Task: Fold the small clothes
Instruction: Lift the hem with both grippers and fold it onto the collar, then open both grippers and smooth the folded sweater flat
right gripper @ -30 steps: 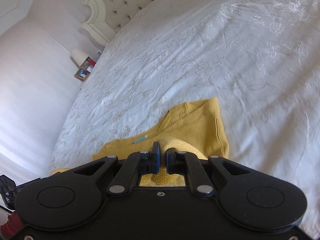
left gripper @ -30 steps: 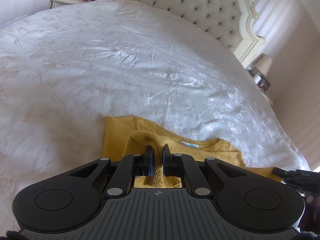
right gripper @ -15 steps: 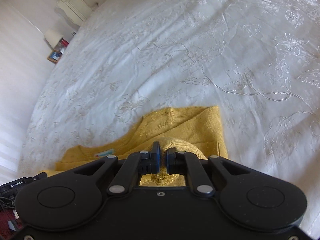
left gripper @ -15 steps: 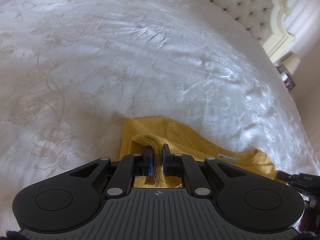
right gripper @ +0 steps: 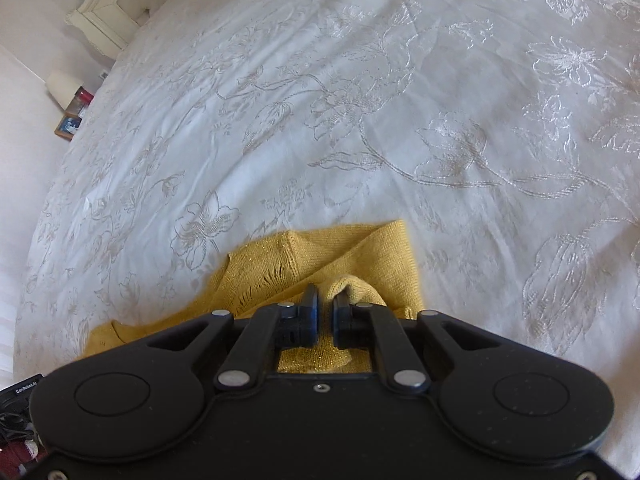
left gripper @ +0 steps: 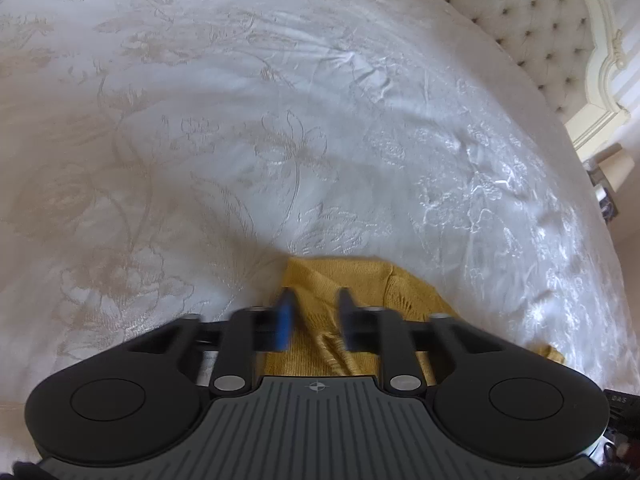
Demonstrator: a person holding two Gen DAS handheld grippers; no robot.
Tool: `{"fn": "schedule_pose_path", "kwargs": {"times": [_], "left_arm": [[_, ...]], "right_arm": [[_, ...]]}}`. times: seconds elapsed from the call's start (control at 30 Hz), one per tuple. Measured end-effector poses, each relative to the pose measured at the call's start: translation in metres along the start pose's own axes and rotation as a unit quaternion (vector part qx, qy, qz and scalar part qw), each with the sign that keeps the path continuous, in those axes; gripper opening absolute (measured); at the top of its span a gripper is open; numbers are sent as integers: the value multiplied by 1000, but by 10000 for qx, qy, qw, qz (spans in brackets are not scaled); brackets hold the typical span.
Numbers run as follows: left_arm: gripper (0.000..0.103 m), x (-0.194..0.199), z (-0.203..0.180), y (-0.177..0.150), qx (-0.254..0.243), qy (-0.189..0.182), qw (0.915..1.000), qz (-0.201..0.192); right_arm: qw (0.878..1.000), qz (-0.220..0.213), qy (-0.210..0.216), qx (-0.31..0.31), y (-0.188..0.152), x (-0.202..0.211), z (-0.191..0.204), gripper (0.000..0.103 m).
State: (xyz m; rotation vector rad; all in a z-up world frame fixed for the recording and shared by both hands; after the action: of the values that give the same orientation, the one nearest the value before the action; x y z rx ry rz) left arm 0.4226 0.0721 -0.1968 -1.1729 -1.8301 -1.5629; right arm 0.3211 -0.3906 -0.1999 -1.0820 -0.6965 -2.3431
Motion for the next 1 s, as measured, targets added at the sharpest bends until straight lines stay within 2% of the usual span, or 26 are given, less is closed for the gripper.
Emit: {"fn": "schedule_pose_path", "kwargs": {"times": [0.03, 0.07, 0.1, 0.13, 0.2, 0.27, 0.3, 0.33, 0.5, 0.67, 0.83, 1.0], "left_arm": [[71, 4, -2, 2, -101, 120, 9999, -45], [80, 9, -4, 3, -238, 222, 9994, -117], [80, 17, -7, 5, -394, 287, 9986, -219], [82, 24, -12, 6, -553, 349, 9974, -298], [89, 37, -23, 6, -915, 483, 9940, -350], [100, 45, -38, 3, -1268, 483, 9902, -317], [102, 47, -46, -1, -1444, 441, 9882, -251], [103, 47, -54, -5, -1608, 397, 9861, -167], [103, 35, -89, -38, -2206, 200, 9748, 246], [103, 12, -103, -57, -2384, 109, 9693, 590], [103, -16, -100, -43, -2487, 270, 9654, 739], [103, -40, -83, -2, -2298, 413, 9700, 671]], "right_arm": [[10000, -40, -26, 77, -1, 3, 1, 19], [9997, -104, -71, 186, -2, 8, 3, 23], [9992, -235, -110, 320, -4, 13, 5, 42], [9981, -411, -118, 441, -6, 19, 8, 67], [9953, -712, -76, 645, -10, 32, 12, 94], [9919, -852, -271, 898, -14, 39, 18, 92], [9893, -901, -397, 1075, -18, 41, 22, 95], [9872, -901, -449, 1237, -23, 42, 25, 103], [9781, -564, -591, 1915, -55, 34, 35, 102], [9666, -248, -746, 2438, -81, 12, 44, 102], [9606, -84, -956, 2609, -76, -18, 47, 102], [9661, -167, -1052, 2350, -43, -40, 56, 102]]}}
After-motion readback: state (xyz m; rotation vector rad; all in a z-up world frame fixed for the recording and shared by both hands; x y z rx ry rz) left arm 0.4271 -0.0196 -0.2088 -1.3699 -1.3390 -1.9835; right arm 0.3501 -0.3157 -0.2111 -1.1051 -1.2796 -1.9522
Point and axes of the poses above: each gripper's, at about its wrist camera, not at the fingertips, and x roughly against the way its jaws point, z to its left, y to its top, the point moved 2 cm from there along -x, roughly the way its jaws point, and after that the axes turned 15 degrees about -x, right-handed, at the moved point
